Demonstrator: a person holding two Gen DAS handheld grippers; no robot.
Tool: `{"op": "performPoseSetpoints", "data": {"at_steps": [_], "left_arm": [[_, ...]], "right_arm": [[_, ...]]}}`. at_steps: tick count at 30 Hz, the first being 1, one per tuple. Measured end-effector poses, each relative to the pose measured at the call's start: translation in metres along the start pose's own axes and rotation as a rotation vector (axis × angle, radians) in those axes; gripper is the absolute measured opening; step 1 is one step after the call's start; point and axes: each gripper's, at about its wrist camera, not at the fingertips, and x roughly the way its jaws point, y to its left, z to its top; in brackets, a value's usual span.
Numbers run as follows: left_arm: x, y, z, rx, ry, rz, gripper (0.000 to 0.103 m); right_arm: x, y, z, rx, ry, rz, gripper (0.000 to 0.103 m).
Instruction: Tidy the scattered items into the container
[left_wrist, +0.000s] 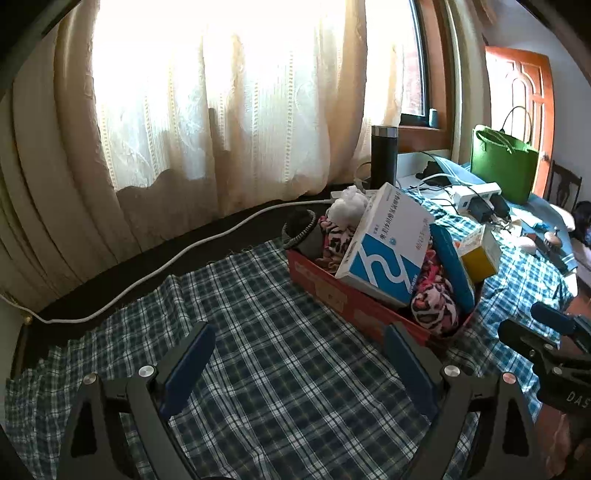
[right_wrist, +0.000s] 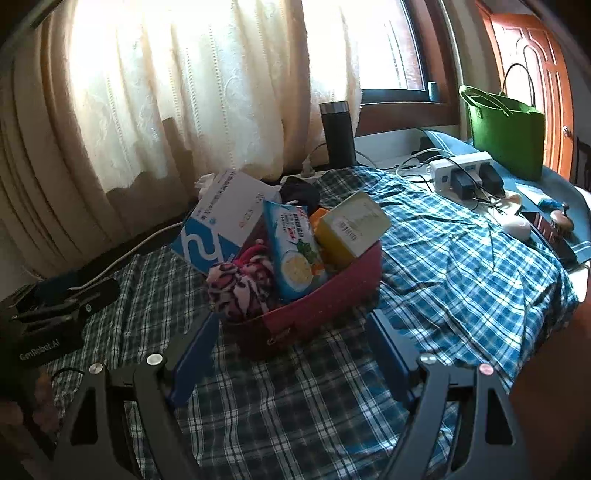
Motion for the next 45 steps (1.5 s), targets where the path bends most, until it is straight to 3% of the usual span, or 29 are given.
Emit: {"op": "performPoseSetpoints", "data": {"at_steps": [10,19,27,32,40,45], "left_arm": [[0.0,-0.018,-0.003,0.027,0.021,0.015,0.095],[0.007,-0.025,-0.002,-0.008,0.06,-0.023,0.095],[0.021,-0.031,0.007,-0.043,0.11,-0.01,0.095],[0.022,-0.045,0.011,0.025,0.093,0.059,0.095],[0.03,-0.057,0.012,0.066,0.112,0.078,0.095],[0.038,-0.058,0.01,0.049,0.15,0.05,0.095]], "right_arm": [[-0.006,-0.01,0.003,0.023,-0.012,-0.017,0.085],[-0.003,-0.017,0.003,0.03,-0.004,-0.018,0.085],[-0.005,-0.023,0.021,-0.012,-0.023,-0.094,0.085],[-0.003,-0.021,0.033,-0.036,-0.047,-0.115,0.086],[0.011,-0.019,0.036,-0.052,-0.017,-0.13,0.086],[0.02,-0.025,0.03,-0.044,0.01,-0.127,0.086]]}}
